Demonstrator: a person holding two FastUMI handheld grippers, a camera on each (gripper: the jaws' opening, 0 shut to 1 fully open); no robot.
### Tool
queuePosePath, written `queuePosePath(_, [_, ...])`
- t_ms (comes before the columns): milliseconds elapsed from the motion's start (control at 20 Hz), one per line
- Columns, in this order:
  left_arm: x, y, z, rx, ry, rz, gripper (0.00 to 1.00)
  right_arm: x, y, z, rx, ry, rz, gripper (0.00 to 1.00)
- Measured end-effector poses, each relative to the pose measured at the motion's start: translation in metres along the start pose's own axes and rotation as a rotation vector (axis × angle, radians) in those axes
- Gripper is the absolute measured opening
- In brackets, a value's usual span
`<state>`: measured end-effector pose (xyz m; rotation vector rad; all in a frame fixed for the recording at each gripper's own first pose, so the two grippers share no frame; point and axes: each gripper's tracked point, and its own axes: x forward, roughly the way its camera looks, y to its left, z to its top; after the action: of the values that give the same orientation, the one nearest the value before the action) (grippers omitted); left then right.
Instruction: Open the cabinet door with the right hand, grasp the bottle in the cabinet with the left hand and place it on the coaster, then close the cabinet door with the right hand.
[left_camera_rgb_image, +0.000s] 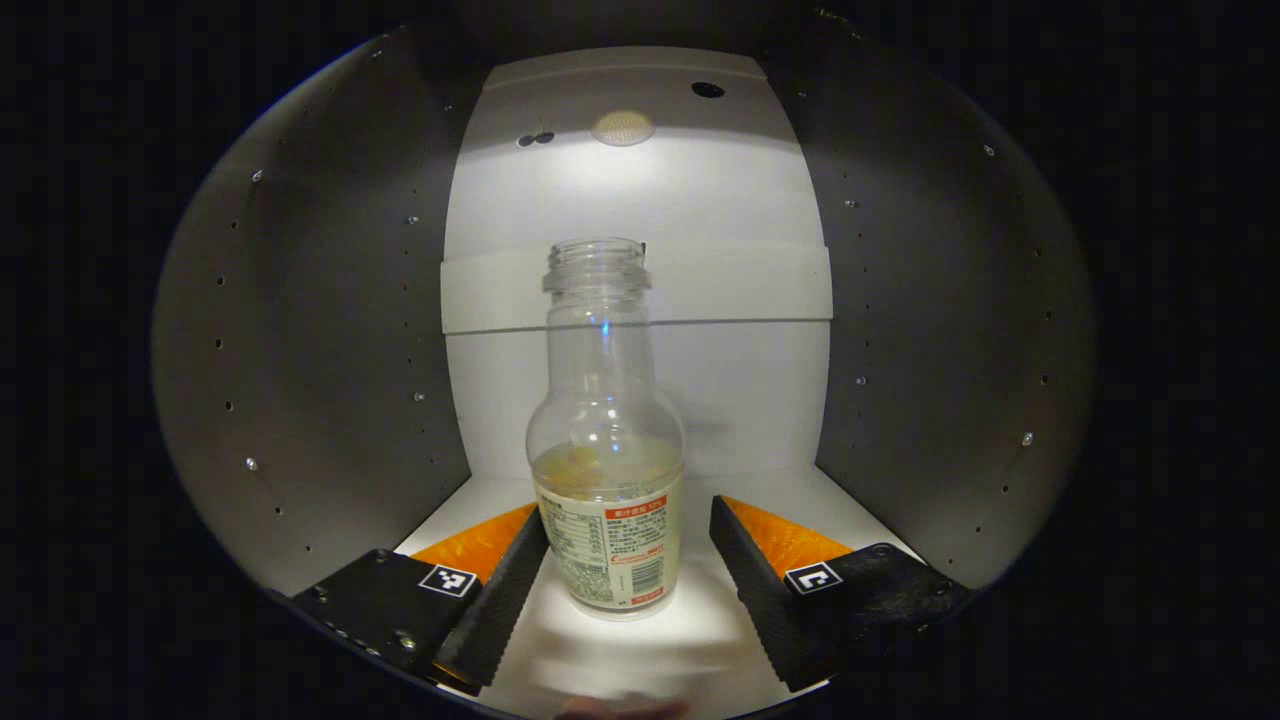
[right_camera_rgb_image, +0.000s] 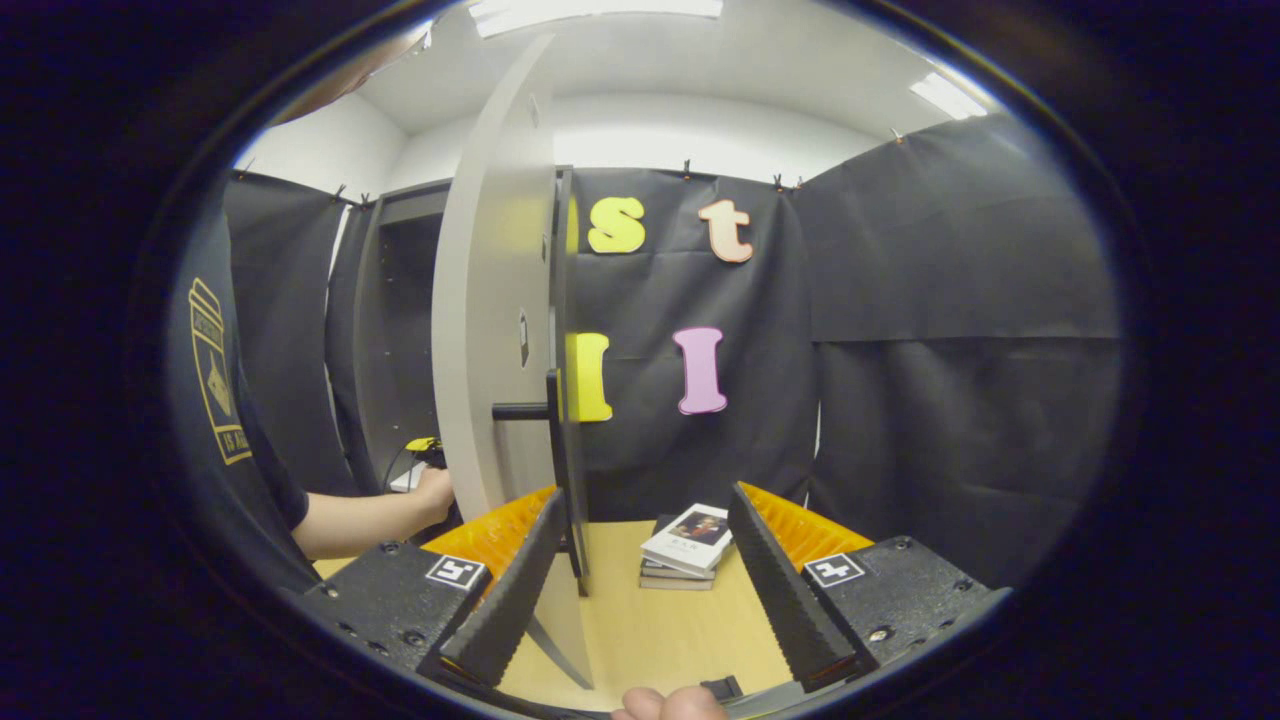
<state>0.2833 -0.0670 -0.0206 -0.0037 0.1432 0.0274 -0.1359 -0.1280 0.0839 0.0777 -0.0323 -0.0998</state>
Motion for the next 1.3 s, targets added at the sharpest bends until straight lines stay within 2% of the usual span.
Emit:
queuePosePath(150, [0.0, -0.001, 0.001, -0.024, 0.007, -0.02, 0.96, 0.0, -0.001, -0.002, 0.013, -0.001, -0.003, 0.98])
queuePosePath(250, [0.001, 0.005, -0.002, -0.037, 0.016, -0.017, 0.91, 0.001, -0.001, -0.003, 0.023, 0.0, 0.0, 0.98])
queuePosePath(300, [0.0, 0.008, -0.002, -0.047, 0.02, -0.021, 0.93, 0.001, -0.001, -0.002, 0.025, -0.001, 0.001, 0.98])
queuePosePath(350, [-0.002, 0.008, -0.002, -0.05, 0.02, -0.023, 0.79, 0.0, -0.001, -0.002, 0.027, 0.001, 0.001, 0.98])
queuePosePath(400, [0.0, 0.007, -0.002, -0.045, 0.022, -0.022, 0.87, 0.0, -0.001, -0.004, 0.03, 0.002, 0.0, 0.98])
queuePosePath(450, [0.0, 0.006, -0.003, -0.044, 0.026, -0.023, 0.77, 0.0, -0.001, -0.004, 0.033, 0.003, 0.0, 0.98])
queuePosePath(650, [-0.008, 0.007, 0.014, -0.057, -0.024, -0.037, 0.75, 0.0, -0.001, -0.006, 0.05, 0.002, 0.007, 0.98])
queuePosePath(700, [-0.017, 0.005, 0.02, -0.059, -0.035, -0.039, 0.75, 0.0, -0.001, -0.006, 0.054, 0.002, 0.011, 0.98])
queuePosePath(750, [-0.026, 0.0, 0.023, -0.063, -0.041, -0.05, 0.85, 0.001, -0.001, -0.007, 0.06, -0.001, 0.015, 0.98])
queuePosePath(800, [-0.031, 0.001, 0.026, -0.064, -0.046, -0.056, 0.75, 0.001, -0.001, -0.007, 0.064, -0.004, 0.025, 0.99])
queuePosePath(1050, [-0.078, 0.01, 0.034, -0.056, -0.074, -0.064, 0.75, 0.004, -0.002, -0.021, 0.086, 0.026, 0.075, 1.0])
queuePosePath(1300, [-0.139, 0.045, 0.036, -0.071, -0.111, -0.036, 0.75, 0.005, -0.012, -0.03, 0.035, 0.019, 0.093, 1.0])
